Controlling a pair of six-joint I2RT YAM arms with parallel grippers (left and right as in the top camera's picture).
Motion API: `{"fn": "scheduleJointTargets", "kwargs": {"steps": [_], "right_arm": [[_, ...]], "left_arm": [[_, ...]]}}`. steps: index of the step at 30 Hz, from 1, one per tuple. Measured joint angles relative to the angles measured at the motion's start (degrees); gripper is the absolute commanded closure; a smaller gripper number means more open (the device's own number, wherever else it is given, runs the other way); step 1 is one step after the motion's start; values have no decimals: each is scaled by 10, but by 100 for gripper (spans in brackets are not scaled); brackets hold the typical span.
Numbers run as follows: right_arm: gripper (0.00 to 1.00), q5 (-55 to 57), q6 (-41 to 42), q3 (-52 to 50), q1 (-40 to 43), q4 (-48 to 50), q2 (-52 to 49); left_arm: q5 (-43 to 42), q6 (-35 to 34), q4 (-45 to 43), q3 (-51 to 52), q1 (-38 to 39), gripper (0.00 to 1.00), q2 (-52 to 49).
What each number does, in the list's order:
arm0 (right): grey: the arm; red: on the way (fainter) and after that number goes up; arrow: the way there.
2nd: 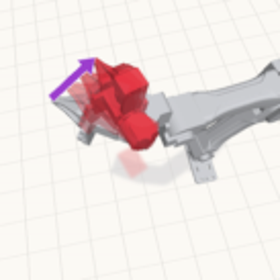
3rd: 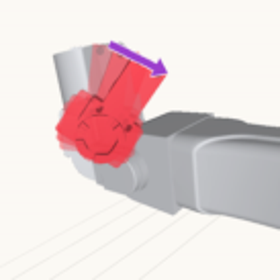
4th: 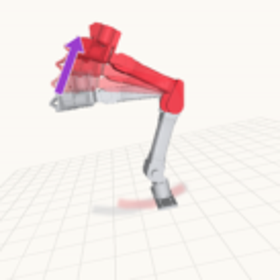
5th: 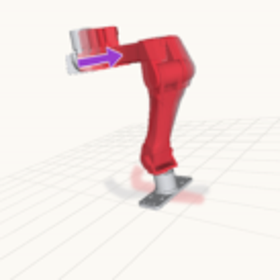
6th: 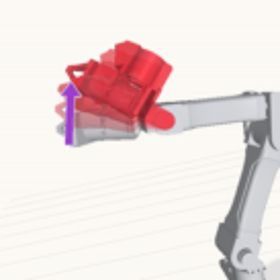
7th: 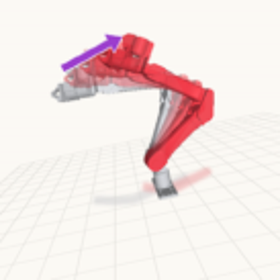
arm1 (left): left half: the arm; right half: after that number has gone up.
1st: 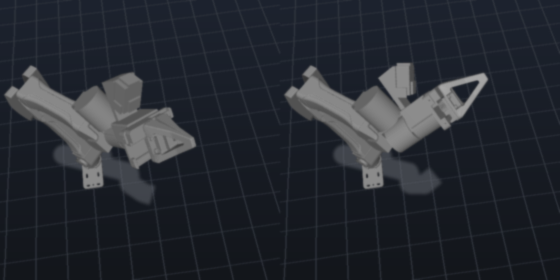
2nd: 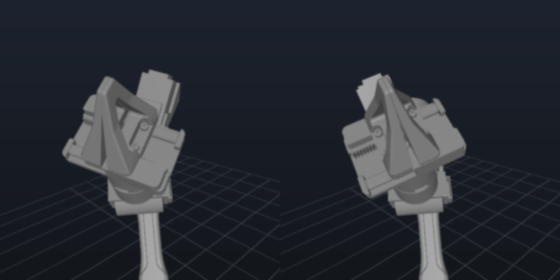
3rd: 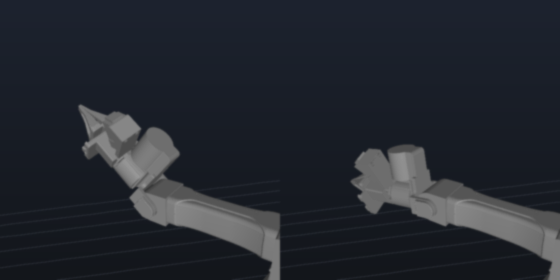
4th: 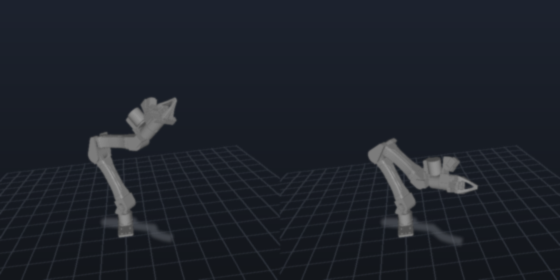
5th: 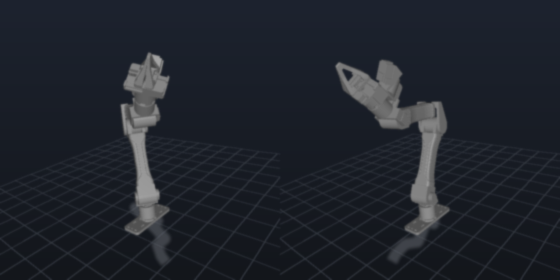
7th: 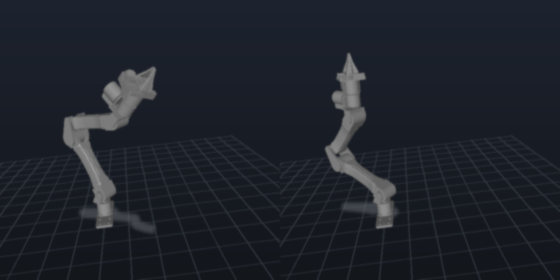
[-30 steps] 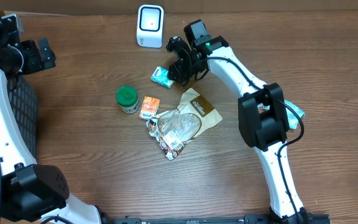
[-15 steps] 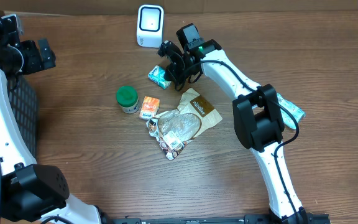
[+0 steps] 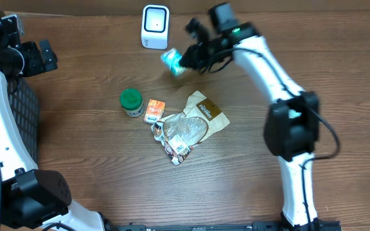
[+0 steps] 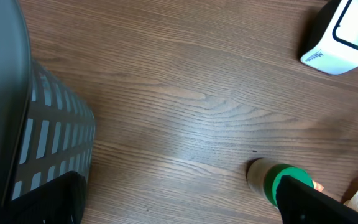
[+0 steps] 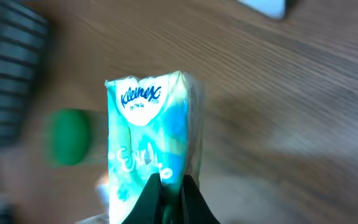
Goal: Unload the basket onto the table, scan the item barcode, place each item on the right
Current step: 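Lift the tissue packet with the right gripper toward the scanner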
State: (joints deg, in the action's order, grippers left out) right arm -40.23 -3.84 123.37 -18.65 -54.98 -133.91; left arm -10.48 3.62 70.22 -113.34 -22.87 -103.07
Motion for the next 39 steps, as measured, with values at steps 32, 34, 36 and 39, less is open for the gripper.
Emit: {"fn": "scheduleJointTargets", "kwargs": {"steps": [32,34,36,39], "right_arm": [[96,-212,180,6,11,-110,46],[96,-102,188,6,-11,-95,46],[96,-18,192,8,-30,-89,46],[96,110,193,26,-56,-84,45]], "left_arm": [[0,0,0,0,0,0,0],[0,0,0,0,0,0,0],[0,0,0,0,0,1,0],[0,0,0,0,0,0,0]]}}
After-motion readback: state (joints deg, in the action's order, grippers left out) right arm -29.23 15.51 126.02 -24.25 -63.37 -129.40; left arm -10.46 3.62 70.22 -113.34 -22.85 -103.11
